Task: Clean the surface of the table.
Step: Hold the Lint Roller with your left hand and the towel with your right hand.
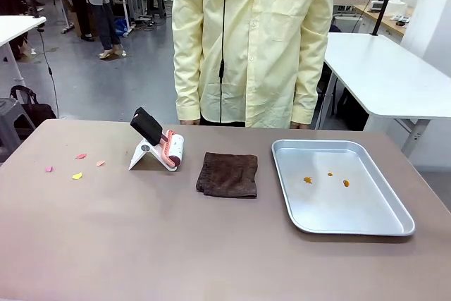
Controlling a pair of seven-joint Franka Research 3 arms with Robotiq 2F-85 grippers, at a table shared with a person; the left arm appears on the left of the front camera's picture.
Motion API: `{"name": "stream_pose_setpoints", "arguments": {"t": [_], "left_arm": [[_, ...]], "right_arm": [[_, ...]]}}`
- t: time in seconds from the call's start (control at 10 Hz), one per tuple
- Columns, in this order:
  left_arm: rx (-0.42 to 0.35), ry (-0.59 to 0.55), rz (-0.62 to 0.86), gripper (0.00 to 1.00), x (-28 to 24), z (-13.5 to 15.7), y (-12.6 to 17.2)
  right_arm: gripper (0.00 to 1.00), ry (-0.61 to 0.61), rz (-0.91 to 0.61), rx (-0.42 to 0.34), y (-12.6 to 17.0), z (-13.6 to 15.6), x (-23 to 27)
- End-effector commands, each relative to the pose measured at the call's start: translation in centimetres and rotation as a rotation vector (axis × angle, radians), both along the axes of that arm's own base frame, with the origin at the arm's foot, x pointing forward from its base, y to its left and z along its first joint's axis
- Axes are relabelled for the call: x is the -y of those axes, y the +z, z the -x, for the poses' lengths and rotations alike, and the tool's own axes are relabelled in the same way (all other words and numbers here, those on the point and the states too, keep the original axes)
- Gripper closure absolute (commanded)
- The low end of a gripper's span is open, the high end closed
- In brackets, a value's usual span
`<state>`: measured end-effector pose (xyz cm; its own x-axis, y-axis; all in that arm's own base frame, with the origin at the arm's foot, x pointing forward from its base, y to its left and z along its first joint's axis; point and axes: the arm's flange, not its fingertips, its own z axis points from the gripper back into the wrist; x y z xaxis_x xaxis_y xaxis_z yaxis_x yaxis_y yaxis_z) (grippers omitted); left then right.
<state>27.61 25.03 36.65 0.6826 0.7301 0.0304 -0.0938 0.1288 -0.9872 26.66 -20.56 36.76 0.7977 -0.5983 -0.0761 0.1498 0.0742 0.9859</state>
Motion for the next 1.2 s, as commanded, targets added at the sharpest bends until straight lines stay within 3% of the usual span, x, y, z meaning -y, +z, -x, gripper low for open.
{"name": "stream_pose_setpoints", "arguments": {"t": [0.0, 1.0, 1.1], "left_arm": [[0.004, -0.01, 0.007, 0.0, 0.0, 0.2, 0.1], [0.0, -0.003, -0.001, 0.0, 0.1, -0.1, 0.0], [-0.013, -0.019, -0.06, 0.0, 1.2, -1.0, 1.3]], "right_arm": [[0.0, 0.002, 0.0, 0.015, 0.4, 0.1, 0.1], [0.0, 0.002, -0.001, -0.002, -0.1, 0.0, 0.0], [0.0, 0.012, 0.084, -0.012, 1.0, -0.5, -2.0]]}}
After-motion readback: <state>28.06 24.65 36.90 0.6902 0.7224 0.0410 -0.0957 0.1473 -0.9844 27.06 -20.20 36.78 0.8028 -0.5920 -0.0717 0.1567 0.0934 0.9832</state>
